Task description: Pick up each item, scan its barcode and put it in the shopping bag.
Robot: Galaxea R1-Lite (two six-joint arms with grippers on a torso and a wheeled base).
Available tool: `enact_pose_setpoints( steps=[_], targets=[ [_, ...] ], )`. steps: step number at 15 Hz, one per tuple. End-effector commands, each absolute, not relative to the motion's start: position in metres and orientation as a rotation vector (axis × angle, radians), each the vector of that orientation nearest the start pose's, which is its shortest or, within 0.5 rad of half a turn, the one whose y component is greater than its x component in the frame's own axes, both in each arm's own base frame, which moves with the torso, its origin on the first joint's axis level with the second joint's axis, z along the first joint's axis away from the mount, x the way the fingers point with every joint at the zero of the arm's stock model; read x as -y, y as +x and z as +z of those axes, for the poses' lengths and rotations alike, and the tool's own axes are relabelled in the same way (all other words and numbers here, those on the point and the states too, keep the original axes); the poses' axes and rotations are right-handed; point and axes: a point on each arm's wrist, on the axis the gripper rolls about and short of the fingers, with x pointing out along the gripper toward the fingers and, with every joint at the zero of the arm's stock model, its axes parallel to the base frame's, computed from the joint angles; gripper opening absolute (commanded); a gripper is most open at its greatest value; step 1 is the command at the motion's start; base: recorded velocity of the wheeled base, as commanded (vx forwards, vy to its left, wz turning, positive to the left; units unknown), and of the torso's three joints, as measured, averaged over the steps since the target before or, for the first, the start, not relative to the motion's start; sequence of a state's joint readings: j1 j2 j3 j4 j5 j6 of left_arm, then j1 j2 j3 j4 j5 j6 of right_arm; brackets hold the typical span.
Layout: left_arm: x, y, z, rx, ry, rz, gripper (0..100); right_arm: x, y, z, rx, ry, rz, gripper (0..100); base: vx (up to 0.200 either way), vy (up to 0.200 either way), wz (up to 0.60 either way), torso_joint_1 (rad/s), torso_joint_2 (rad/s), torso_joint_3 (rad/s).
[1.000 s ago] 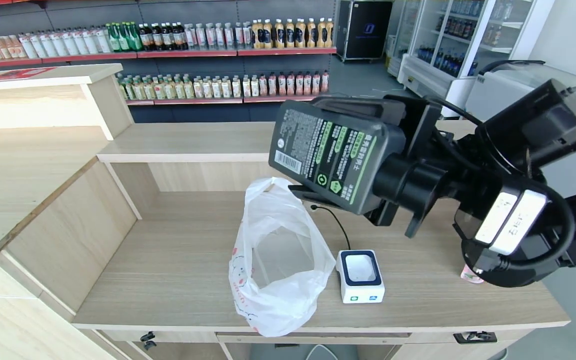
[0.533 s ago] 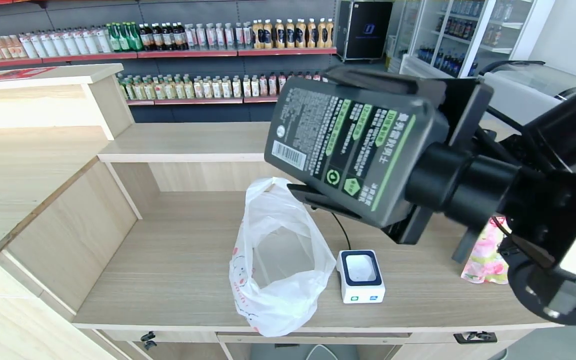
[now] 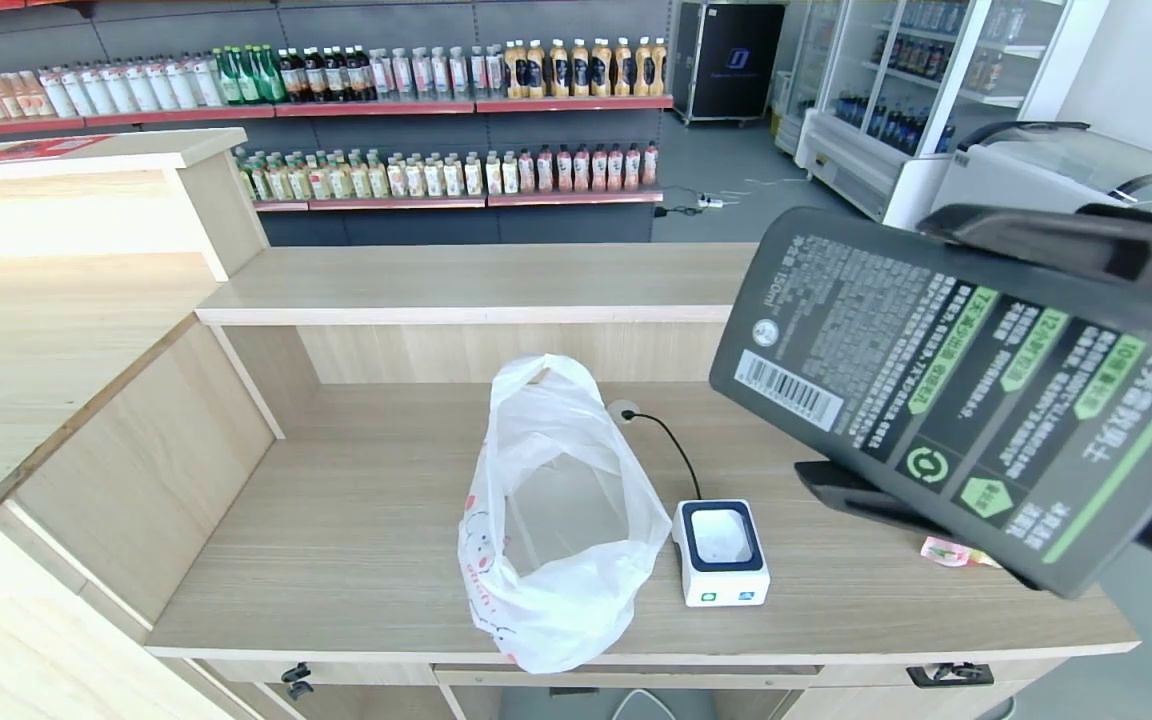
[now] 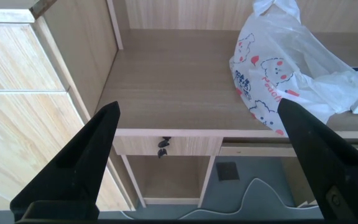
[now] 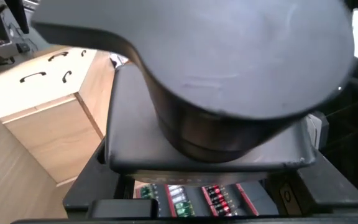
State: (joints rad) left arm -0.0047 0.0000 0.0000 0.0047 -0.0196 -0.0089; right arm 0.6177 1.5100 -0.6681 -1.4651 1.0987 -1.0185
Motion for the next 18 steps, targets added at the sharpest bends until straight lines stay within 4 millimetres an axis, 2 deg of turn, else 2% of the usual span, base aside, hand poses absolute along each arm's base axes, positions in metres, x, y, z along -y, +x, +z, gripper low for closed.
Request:
enact_pose_setpoints(
  steps=[1, 4, 8, 12, 16, 18],
  targets=[
    [0.0, -0.023, 0.075, -0.006, -0.009, -0.025, 100, -0.151, 0.178, 0.271, 1.47, -0.886, 1.17, 0, 0.0, 0.0, 0.0, 0.0, 0.0, 0.0],
    [0.0, -0.023, 0.075, -0.005, -0.009, -0.025, 100, -0.162, 0.191, 0.266, 1.484, -0.897, 1.182, 0, 0.0, 0.0, 0.0, 0.0, 0.0, 0.0],
    [0.0, -0.023, 0.075, -0.006, -0.009, -0.025, 100, -0.166, 0.204, 0.257, 1.498, -0.927, 1.218, 0, 0.0, 0.0, 0.0, 0.0, 0.0, 0.0],
    [0.0, -0.023, 0.075, -0.005, -0.009, -0.025, 100, -0.184, 0.23, 0.259, 1.549, -0.933, 1.24, 0, 0.0, 0.0, 0.0, 0.0, 0.0, 0.0],
    [0.0, -0.023, 0.075, -0.006, -0.009, -0.025, 100, -0.195, 0.242, 0.256, 1.559, -0.926, 1.256, 0, 0.0, 0.0, 0.0, 0.0, 0.0, 0.0],
    [0.0, -0.023, 0.075, -0.006, -0.009, -0.025, 100, -0.208, 0.244, 0.254, 1.581, -0.906, 1.28, 0, 0.0, 0.0, 0.0, 0.0, 0.0, 0.0]
  ],
)
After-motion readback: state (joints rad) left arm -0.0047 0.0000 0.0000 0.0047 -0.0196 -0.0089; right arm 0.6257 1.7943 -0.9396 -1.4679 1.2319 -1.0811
